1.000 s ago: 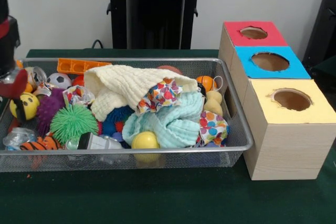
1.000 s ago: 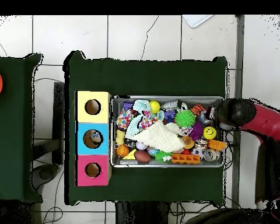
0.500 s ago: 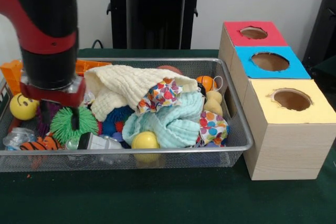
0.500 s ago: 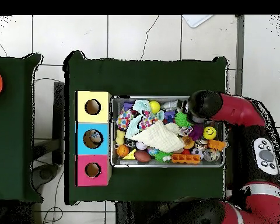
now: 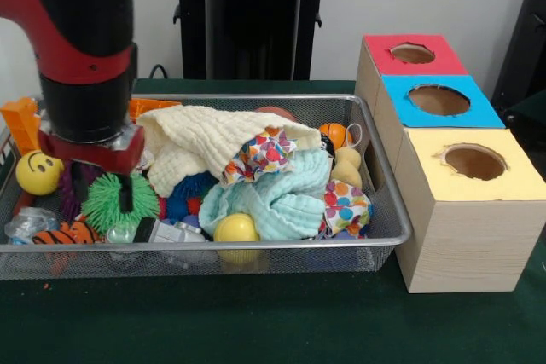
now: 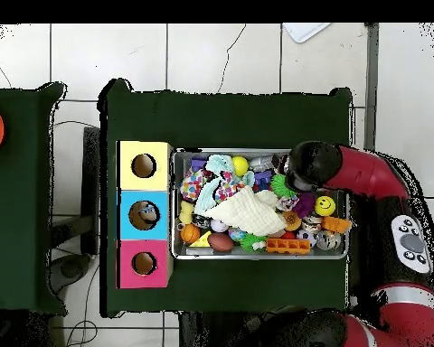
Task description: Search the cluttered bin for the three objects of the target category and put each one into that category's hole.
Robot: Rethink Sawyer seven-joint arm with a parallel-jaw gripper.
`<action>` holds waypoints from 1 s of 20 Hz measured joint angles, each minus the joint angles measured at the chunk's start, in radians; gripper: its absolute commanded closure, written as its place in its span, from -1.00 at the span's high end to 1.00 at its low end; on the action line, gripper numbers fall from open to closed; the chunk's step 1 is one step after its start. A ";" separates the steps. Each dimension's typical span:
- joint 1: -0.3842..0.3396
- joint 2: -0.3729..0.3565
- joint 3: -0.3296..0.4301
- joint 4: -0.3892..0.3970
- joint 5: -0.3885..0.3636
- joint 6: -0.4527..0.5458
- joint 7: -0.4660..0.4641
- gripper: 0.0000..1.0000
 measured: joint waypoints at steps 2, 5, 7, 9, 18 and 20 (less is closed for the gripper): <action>-0.032 -0.001 0.000 0.002 0.000 0.000 0.000 1.00; -0.084 -0.005 -0.001 0.007 -0.001 0.000 0.000 1.00; -0.138 -0.007 -0.001 0.008 -0.002 0.000 0.000 1.00; -0.166 -0.008 -0.001 0.008 -0.002 0.000 0.000 1.00; -0.263 -0.009 -0.001 0.009 -0.006 0.000 0.000 1.00; -0.267 -0.009 -0.001 0.009 -0.007 0.000 0.000 1.00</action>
